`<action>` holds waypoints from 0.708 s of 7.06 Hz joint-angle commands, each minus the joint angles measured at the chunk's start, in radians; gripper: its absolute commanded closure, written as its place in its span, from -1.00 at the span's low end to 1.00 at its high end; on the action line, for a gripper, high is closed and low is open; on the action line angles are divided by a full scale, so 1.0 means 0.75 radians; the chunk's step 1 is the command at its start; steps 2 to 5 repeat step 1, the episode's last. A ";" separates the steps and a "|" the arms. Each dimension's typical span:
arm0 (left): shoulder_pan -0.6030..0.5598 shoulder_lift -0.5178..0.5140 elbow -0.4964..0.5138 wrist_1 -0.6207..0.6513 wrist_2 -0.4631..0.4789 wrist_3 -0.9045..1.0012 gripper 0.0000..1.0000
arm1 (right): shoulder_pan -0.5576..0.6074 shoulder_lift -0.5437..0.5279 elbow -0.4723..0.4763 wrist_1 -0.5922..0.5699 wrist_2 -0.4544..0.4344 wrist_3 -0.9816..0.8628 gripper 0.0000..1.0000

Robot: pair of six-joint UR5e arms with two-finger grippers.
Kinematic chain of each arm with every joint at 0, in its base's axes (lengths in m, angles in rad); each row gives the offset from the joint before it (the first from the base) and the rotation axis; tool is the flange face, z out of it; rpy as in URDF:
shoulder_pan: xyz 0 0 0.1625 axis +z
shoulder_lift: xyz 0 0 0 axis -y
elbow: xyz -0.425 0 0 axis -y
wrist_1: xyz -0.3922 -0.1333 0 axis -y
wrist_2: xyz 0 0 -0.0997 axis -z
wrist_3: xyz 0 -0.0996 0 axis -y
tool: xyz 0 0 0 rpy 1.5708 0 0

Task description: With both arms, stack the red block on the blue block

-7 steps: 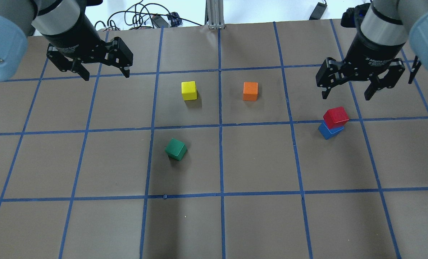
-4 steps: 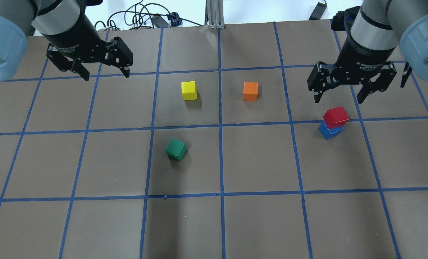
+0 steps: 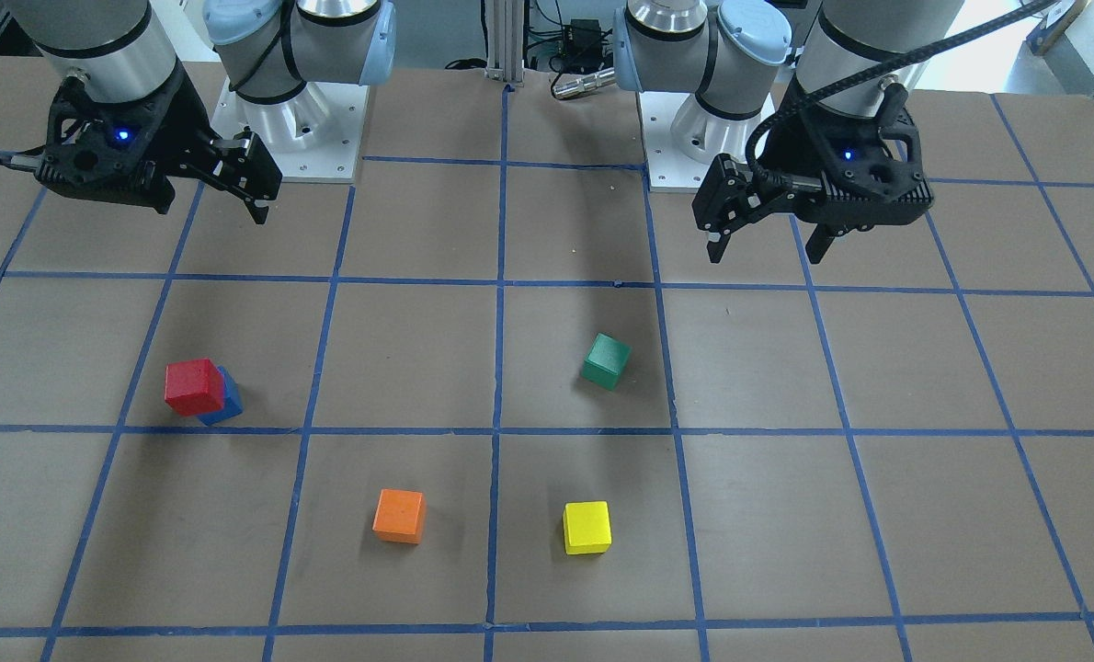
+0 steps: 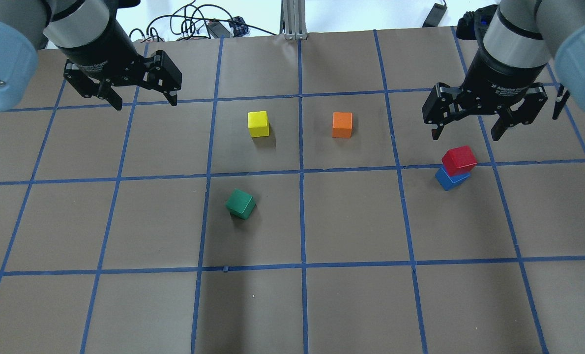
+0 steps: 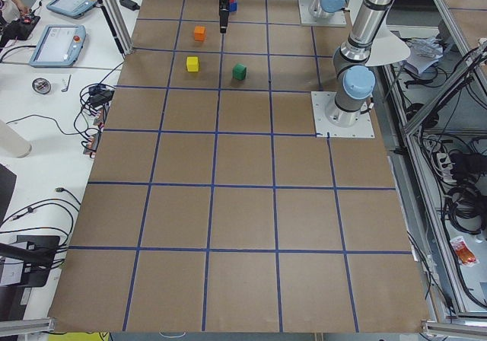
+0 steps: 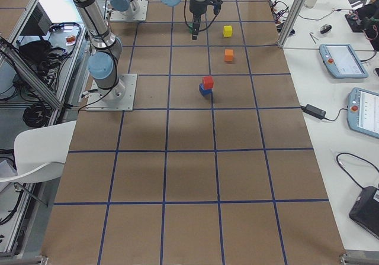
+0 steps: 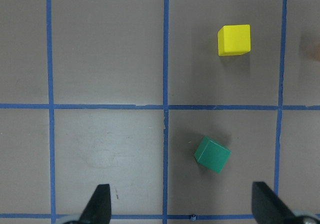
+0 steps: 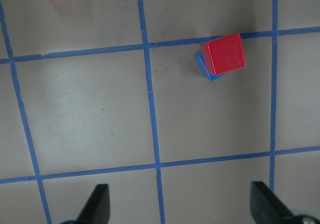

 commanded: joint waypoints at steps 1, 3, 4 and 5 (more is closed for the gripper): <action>0.003 -0.003 0.008 -0.004 0.009 0.002 -1.00 | 0.000 -0.007 0.003 0.004 0.000 0.000 -1.00; 0.003 -0.003 0.008 -0.004 0.009 0.002 -1.00 | 0.000 -0.007 0.003 0.004 0.000 0.000 -1.00; 0.003 -0.003 0.008 -0.004 0.009 0.002 -1.00 | 0.000 -0.007 0.003 0.004 0.000 0.000 -1.00; 0.003 -0.003 0.008 -0.004 0.009 0.002 -1.00 | 0.000 -0.007 0.003 0.004 0.000 0.000 -1.00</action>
